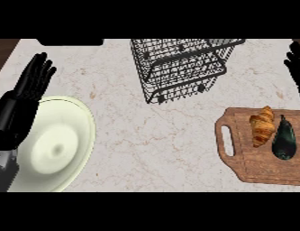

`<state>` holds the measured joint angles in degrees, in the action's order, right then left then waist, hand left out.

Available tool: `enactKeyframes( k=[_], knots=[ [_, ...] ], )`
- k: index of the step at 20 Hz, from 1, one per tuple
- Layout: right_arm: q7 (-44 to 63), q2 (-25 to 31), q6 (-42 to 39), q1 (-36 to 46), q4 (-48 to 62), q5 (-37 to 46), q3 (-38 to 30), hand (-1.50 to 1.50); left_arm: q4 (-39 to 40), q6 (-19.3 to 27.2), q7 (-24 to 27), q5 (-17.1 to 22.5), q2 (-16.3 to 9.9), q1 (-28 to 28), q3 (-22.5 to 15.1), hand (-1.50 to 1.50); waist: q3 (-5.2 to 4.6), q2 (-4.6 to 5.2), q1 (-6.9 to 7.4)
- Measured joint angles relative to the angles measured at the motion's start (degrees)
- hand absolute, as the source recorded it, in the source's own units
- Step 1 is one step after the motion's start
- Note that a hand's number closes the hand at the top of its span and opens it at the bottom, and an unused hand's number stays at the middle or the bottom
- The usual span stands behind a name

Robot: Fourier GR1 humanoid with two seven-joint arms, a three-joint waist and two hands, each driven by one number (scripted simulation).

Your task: Pick the eggplant from the cutting board and place it in the tiered basket

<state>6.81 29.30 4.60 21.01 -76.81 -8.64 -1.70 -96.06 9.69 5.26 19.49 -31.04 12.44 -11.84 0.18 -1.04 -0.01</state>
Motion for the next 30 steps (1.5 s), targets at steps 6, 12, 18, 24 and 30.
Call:
enactKeyframes(
  k=[6,12,18,24,30],
  knots=[
    [5.62,-3.64,11.93,1.44,10.08,-1.48,-8.18,-1.50,3.97,-0.45,-0.44,-0.66,2.81,-3.04,-2.83,0.00,-0.12,1.77,0.40],
    [6.36,-8.22,26.55,3.77,21.25,0.50,-13.50,-1.50,9.71,-0.98,-1.02,-1.08,7.84,-4.31,-7.17,0.00,-0.12,2.18,0.77],
    [8.04,-4.62,29.90,9.72,28.22,6.90,-10.57,-1.50,14.23,-1.64,0.63,-3.02,10.94,-4.26,-8.23,0.00,0.09,1.21,0.53],
    [25.75,6.14,16.73,13.63,31.93,15.09,-0.09,-1.50,14.34,-1.69,0.45,-3.30,11.41,-4.49,-8.22,0.00,-0.22,0.68,0.37],
    [41.78,11.86,-6.90,18.68,33.23,17.00,8.84,-1.50,14.43,-2.03,0.16,-3.46,11.37,-4.05,-8.10,0.00,-0.38,0.49,0.69]
  ],
)
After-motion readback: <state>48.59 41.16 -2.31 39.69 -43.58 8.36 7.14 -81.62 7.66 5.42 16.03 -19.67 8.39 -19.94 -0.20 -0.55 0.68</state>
